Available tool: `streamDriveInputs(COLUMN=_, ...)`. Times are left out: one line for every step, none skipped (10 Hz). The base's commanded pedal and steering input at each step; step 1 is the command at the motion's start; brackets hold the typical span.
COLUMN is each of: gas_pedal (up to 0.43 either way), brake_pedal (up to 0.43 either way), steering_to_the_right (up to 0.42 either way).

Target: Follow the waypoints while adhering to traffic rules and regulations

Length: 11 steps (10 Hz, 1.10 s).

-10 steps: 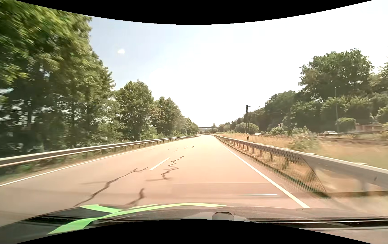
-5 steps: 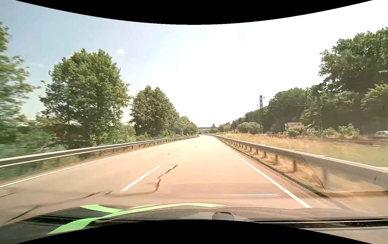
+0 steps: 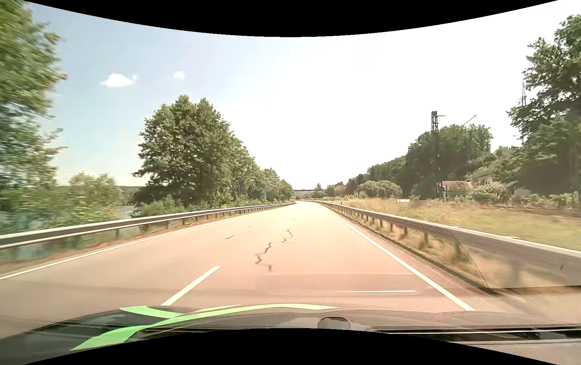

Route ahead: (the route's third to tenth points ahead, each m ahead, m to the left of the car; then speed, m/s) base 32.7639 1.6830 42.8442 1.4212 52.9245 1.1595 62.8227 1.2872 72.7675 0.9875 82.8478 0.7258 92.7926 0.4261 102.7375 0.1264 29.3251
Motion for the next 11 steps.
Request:
streamDriveInputs(gas_pedal=0.319, brake_pedal=0.000, steering_to_the_right=0.001)
streamDriveInputs(gas_pedal=0.331, brake_pedal=0.000, steering_to_the_right=0.001)
streamDriveInputs(gas_pedal=0.339, brake_pedal=0.000, steering_to_the_right=0.001)
streamDriveInputs(gas_pedal=0.339, brake_pedal=0.000, steering_to_the_right=0.001)
streamDriveInputs(gas_pedal=0.339, brake_pedal=0.000, steering_to_the_right=0.001)
streamDriveInputs(gas_pedal=0.339, brake_pedal=0.000, steering_to_the_right=0.001)
streamDriveInputs(gas_pedal=0.331, brake_pedal=0.000, steering_to_the_right=0.001)
streamDriveInputs(gas_pedal=0.331, brake_pedal=0.000, steering_to_the_right=0.001)
streamDriveInputs(gas_pedal=0.331, brake_pedal=0.000, steering_to_the_right=0.001)
streamDriveInputs(gas_pedal=0.331, brake_pedal=0.000, steering_to_the_right=0.001)
streamDriveInputs(gas_pedal=0.331, brake_pedal=0.000, steering_to_the_right=0.000)
